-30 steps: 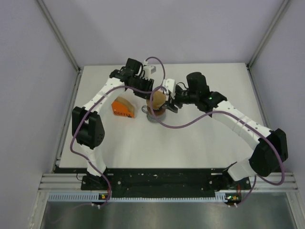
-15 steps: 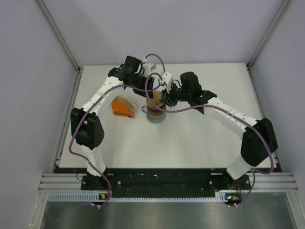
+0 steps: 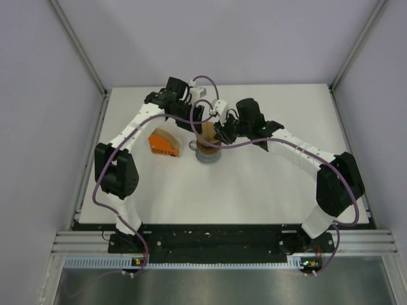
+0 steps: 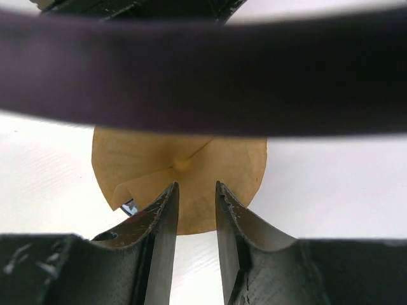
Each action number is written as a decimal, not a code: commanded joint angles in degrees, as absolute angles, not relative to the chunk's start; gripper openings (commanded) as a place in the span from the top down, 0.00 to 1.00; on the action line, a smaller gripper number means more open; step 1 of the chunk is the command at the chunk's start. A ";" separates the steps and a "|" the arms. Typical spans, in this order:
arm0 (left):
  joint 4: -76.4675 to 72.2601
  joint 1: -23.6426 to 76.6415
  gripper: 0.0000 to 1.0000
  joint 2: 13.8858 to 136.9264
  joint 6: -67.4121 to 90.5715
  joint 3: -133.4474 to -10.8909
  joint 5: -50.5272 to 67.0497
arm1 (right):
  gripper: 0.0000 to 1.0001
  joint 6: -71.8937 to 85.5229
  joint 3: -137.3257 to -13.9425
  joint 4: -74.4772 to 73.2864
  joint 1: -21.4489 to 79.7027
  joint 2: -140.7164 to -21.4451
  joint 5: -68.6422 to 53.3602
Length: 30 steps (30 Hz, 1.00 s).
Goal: Place the coffee filter in the dripper
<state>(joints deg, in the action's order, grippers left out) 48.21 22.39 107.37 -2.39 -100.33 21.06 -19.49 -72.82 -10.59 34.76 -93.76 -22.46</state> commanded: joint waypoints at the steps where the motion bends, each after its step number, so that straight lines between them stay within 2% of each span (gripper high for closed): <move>1: 46.94 22.15 0.52 104.77 -3.34 -99.14 20.65 | 0.70 -20.39 -74.79 -11.86 35.24 -95.71 -22.15; 16: 46.58 22.15 0.56 105.12 -2.99 -99.05 20.92 | 0.69 -23.11 -77.08 -14.85 36.56 -98.26 -22.33; 22: 46.58 22.24 0.53 103.27 -2.64 -100.10 22.32 | 0.68 -23.55 -78.31 -15.56 37.26 -98.70 -20.39; 30: 46.93 22.32 0.52 103.54 -3.25 -100.02 21.88 | 0.62 -25.40 -81.99 -15.91 37.71 -97.39 -22.33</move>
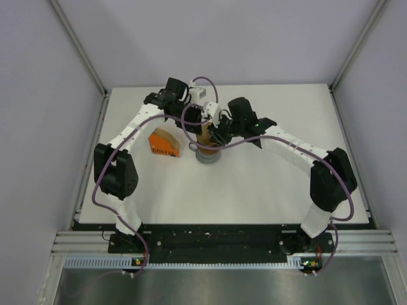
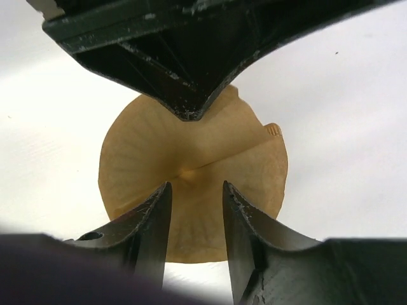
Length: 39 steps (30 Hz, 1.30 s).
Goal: Place the coffee filter in the dripper
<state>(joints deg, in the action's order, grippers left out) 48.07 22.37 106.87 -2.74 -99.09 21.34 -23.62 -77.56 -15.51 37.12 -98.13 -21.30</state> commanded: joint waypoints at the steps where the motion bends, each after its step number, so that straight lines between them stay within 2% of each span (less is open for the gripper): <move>1: 46.93 22.32 0.52 103.45 -3.25 -100.02 21.88 | 0.60 -25.92 -82.70 -16.00 37.71 -96.86 -22.24; 8: 47.28 22.24 0.52 103.10 -3.60 -101.51 21.71 | 0.53 -28.12 -86.04 -17.14 37.62 -94.93 -22.85; 11: 47.64 22.24 0.51 102.83 -3.87 -101.69 21.45 | 0.43 -31.80 -85.17 -18.89 37.62 -93.43 -26.78; 14: 47.90 21.62 0.50 102.31 -4.22 -102.13 21.44 | 0.33 -38.64 -82.71 -22.22 37.71 -90.97 -36.18; 16: 47.99 21.18 0.48 102.13 -3.87 -102.65 21.80 | 0.30 -41.82 -81.13 -23.55 38.32 -90.01 -37.09; 22: 48.60 20.66 0.41 102.04 -3.78 -103.36 22.94 | 0.30 -40.70 -80.33 -22.33 38.50 -88.60 -35.07; 27: 49.39 19.34 0.37 101.25 -3.60 -104.59 24.08 | 0.29 -33.33 -82.70 -20.40 37.45 -88.42 -29.45; 32: 49.31 13.90 0.36 99.85 -1.76 -105.03 25.05 | 0.29 -19.45 -83.32 -14.78 32.35 -87.19 -26.38; 39: 47.91 3.70 0.36 95.63 -0.18 -103.36 25.14 | 0.29 -5.03 -75.87 -6.16 22.17 -82.27 -14.52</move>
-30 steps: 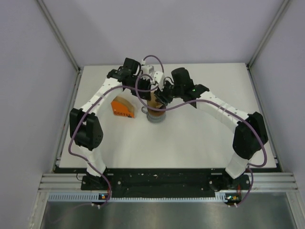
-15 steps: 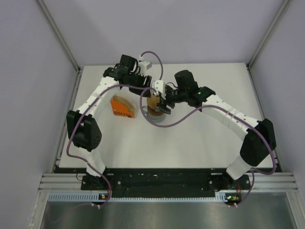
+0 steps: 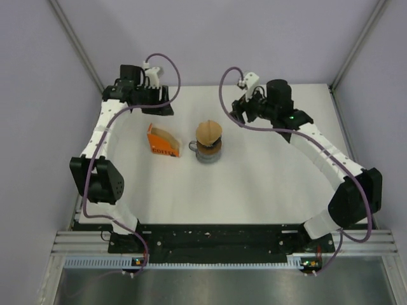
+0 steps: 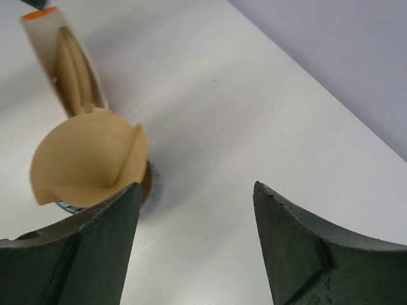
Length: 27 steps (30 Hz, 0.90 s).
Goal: Place the coffee filter in the dripper
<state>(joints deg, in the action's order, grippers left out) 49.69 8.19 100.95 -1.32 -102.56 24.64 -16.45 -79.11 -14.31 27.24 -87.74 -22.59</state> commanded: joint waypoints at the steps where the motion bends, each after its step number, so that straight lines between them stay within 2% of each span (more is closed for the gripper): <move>1: 47.29 2.39 0.36 94.67 -0.18 -102.40 23.74 | 0.29 -2.83 -74.46 -5.46 20.50 -81.48 -13.20; 6: 43.43 -6.40 0.35 90.54 1.93 -96.52 18.82 | 0.29 5.70 -65.15 -2.20 11.09 -77.44 -5.73; 14: 35.17 -18.54 0.35 85.61 4.57 -84.04 13.98 | 0.28 12.30 -46.77 7.46 -1.65 -71.46 -2.99; 19: 28.23 -20.04 0.35 81.75 3.69 -73.93 8.36 | 0.28 10.90 -42.37 9.05 -1.76 -70.93 -1.14; 27: 18.82 -20.57 0.34 76.12 3.43 -59.69 7.65 | 0.28 10.72 -37.89 12.74 -1.76 -70.31 -1.58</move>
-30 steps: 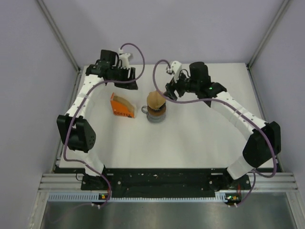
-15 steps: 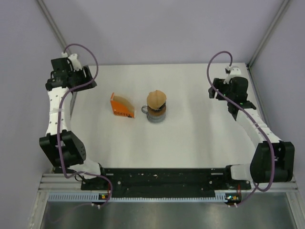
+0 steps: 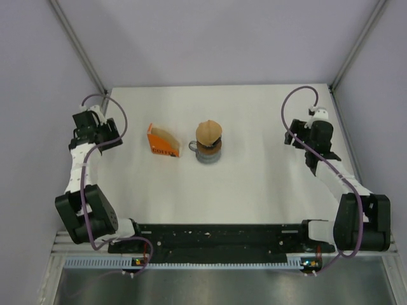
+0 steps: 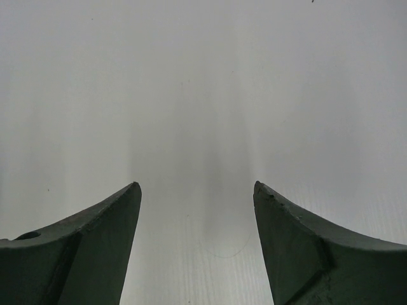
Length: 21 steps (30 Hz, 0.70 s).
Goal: Place the coffee filter in the dripper
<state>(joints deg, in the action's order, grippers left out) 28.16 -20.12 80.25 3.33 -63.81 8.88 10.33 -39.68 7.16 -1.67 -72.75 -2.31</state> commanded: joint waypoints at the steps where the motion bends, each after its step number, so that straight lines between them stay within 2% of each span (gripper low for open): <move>1: 17.68 -20.57 0.34 75.94 3.08 -58.20 7.82 | 0.28 10.72 -37.18 13.44 -1.76 -70.14 -1.67; 21: 13.10 -20.83 0.35 80.07 -1.67 -50.46 13.09 | 0.28 10.02 -25.93 27.42 -1.84 -68.73 -0.18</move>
<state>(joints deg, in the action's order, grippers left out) 16.99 -20.32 80.64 0.80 -52.56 10.33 10.22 -26.87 21.61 -1.67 -70.17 -1.02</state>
